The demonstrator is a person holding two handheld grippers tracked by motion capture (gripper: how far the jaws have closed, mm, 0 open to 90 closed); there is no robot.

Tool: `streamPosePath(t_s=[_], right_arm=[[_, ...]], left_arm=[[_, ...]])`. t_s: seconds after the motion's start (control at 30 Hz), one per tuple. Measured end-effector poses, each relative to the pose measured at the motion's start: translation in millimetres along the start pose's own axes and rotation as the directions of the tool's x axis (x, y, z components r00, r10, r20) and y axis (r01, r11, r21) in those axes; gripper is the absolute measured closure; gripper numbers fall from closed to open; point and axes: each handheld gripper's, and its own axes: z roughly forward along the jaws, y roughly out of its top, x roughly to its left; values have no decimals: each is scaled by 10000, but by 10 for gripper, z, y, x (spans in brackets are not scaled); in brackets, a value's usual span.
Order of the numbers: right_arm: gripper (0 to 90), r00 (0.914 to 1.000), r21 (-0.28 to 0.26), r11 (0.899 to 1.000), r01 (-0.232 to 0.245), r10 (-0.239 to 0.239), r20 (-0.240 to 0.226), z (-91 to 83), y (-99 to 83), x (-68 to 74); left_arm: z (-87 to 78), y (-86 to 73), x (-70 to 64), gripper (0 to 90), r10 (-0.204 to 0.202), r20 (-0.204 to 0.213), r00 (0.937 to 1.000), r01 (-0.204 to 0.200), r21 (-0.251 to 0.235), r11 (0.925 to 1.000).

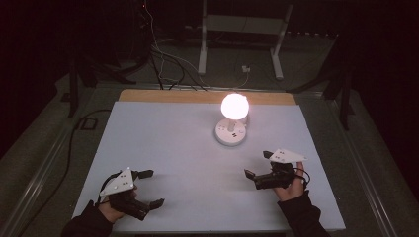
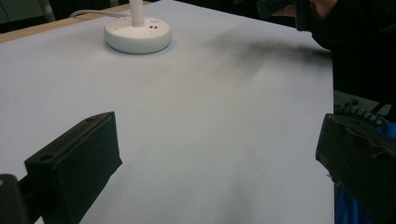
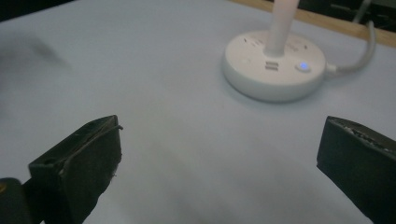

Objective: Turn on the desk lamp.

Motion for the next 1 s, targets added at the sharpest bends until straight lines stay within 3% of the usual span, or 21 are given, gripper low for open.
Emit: streamPosePath(t_s=[0.3, 0.63, 0.8, 0.87, 1.0], right_arm=[[0, 9996, 326, 9994, -122, 130, -247, -190, -254, -74], [0, 9989, 871, 9951, -458, 444, 180, -342, -536, -179], [0, 9968, 1194, 9909, -621, 556, 571, -365, -612, -222], [0, 9958, 1260, 9888, -796, 732, 546, -356, -631, -247], [0, 9965, 1390, 9880, -667, 591, 583, -322, -621, -245]], left_arm=[[2, 0, -1, 3, 19, 4, 10000, -19, 14, 10000], [5, 0, 3, 3, 20, -15, 10000, -20, 43, 10000], [6, -1, 5, 3, -3, -2, 10000, 3, 32, 10000], [6, 0, 5, 3, 2, -3, 10000, -2, 26, 10000], [3, 1, 6, 3, -8, 2, 10000, 8, 1, 10000]])
